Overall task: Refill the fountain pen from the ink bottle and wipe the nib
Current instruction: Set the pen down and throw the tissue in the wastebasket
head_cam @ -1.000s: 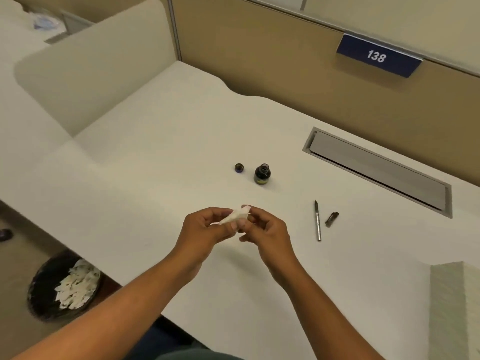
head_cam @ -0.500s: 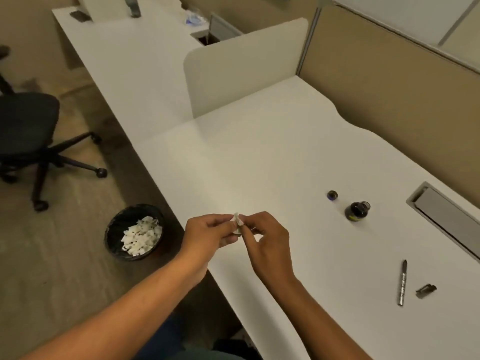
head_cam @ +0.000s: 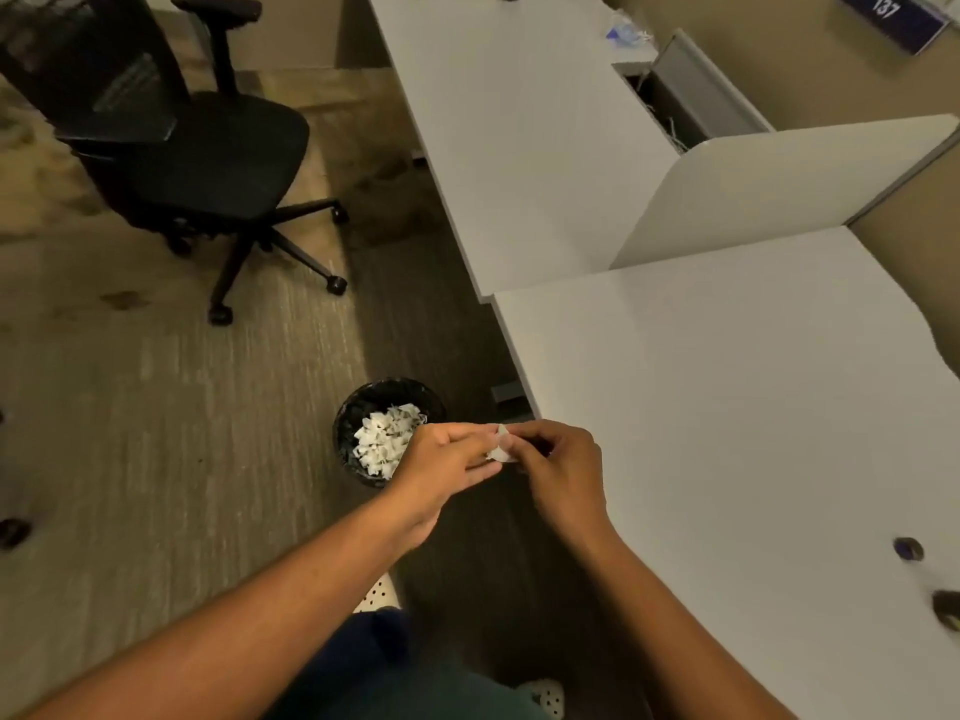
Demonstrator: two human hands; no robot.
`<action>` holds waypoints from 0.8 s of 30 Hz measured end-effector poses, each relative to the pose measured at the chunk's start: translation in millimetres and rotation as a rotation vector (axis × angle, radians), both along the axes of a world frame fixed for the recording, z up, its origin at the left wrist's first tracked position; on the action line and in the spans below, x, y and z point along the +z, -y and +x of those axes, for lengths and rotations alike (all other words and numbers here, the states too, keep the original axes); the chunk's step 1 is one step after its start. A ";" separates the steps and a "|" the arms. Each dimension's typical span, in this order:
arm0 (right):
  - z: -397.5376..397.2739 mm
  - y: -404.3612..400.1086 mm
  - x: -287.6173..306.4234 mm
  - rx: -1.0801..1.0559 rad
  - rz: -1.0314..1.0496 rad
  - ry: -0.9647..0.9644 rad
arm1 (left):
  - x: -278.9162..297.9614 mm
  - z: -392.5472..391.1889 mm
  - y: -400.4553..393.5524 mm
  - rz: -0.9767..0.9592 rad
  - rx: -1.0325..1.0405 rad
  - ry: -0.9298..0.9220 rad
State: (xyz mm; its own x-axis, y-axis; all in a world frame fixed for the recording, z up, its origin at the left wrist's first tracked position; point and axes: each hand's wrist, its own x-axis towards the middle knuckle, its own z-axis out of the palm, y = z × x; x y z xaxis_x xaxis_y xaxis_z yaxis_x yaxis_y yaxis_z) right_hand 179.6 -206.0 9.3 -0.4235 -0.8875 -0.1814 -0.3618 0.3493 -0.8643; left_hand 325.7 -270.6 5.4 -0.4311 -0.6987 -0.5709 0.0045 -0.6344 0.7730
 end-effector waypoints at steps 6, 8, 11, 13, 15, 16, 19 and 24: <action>44.1 63.7 -27.2 0.049 0.058 0.113 | -31.7 50.4 54.4 0.023 0.116 0.081; 53.6 79.1 -35.5 0.099 0.061 0.105 | -44.6 59.2 64.2 0.033 0.171 0.109; 60.0 103.7 -51.2 0.148 0.095 0.101 | -62.6 67.8 77.9 0.043 0.257 0.165; 62.0 120.7 -65.8 0.175 0.123 0.098 | -74.6 70.2 87.2 0.036 0.305 0.210; 63.8 136.1 -81.5 0.190 0.143 0.080 | -86.4 70.2 95.9 -0.017 0.339 0.284; 64.8 144.6 -91.1 0.202 0.157 0.071 | -93.7 70.5 99.8 -0.048 0.352 0.339; 68.1 169.7 -118.7 0.243 0.208 -0.005 | -108.6 71.1 108.8 -0.112 0.376 0.503; 73.2 208.7 -162.3 0.333 0.259 -0.126 | -127.0 78.5 122.8 -0.151 0.389 0.610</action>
State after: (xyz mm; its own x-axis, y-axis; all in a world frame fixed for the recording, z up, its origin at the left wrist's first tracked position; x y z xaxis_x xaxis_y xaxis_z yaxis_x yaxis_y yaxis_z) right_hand 252.9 -414.6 -152.9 -0.1548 -0.9114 -0.3813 -0.5885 0.3951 -0.7054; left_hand 404.2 -393.4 -121.6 0.2267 -0.8265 -0.5152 -0.2509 -0.5607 0.7891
